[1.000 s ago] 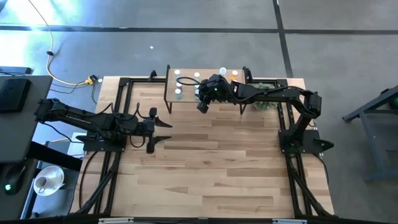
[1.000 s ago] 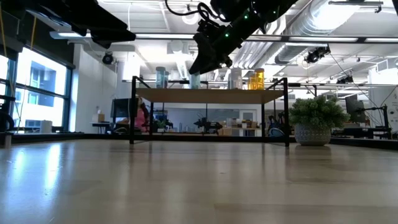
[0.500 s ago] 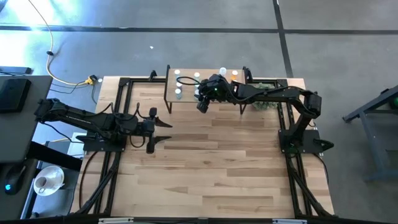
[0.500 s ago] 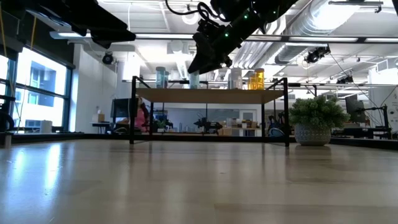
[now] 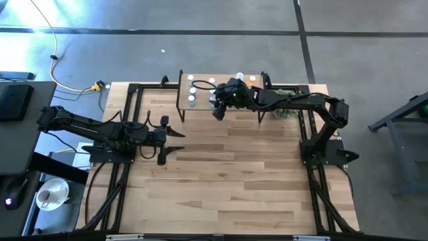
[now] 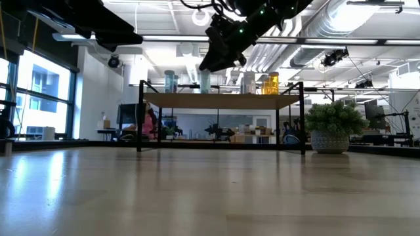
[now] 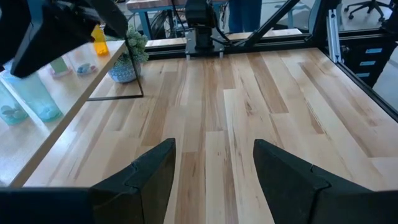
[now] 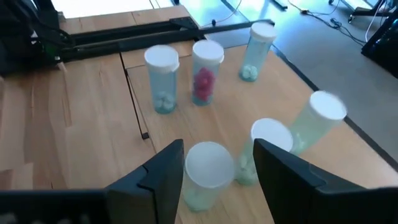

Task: Pick and place medicine bottles onto shelf by color
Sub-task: Put the green pill bottle on the shelf aligned with the other green pill bottles, then return to Home Position

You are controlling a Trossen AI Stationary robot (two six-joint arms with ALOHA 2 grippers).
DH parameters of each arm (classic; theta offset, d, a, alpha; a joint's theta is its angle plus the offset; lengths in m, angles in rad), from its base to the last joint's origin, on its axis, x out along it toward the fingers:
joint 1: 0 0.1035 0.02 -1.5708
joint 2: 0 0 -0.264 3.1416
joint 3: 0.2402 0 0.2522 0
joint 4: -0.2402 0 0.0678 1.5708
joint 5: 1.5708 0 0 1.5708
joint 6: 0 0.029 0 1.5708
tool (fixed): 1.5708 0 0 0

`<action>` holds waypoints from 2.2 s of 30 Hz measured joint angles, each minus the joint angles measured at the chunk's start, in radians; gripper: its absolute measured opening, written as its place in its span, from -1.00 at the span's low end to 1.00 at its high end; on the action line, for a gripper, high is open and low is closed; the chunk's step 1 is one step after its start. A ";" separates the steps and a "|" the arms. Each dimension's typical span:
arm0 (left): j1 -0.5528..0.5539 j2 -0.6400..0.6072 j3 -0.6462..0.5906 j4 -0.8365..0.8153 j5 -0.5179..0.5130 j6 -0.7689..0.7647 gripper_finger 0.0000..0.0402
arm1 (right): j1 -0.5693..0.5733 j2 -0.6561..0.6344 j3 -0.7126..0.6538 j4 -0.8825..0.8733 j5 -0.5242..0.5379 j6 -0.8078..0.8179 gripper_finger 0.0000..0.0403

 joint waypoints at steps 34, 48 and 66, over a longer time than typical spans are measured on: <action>-0.001 -0.146 -0.298 0.232 0.028 -0.098 0.03 | 0.619 -0.671 -0.527 -0.163 0.313 0.223 -0.08; -0.002 -0.301 -0.299 0.169 0.072 -0.052 0.03 | 0.749 -1.113 -0.942 0.223 0.301 0.043 -0.08; -0.002 -0.669 -0.299 -0.123 0.010 -0.025 0.03 | 0.752 -1.385 -1.210 0.374 0.320 -0.011 -0.08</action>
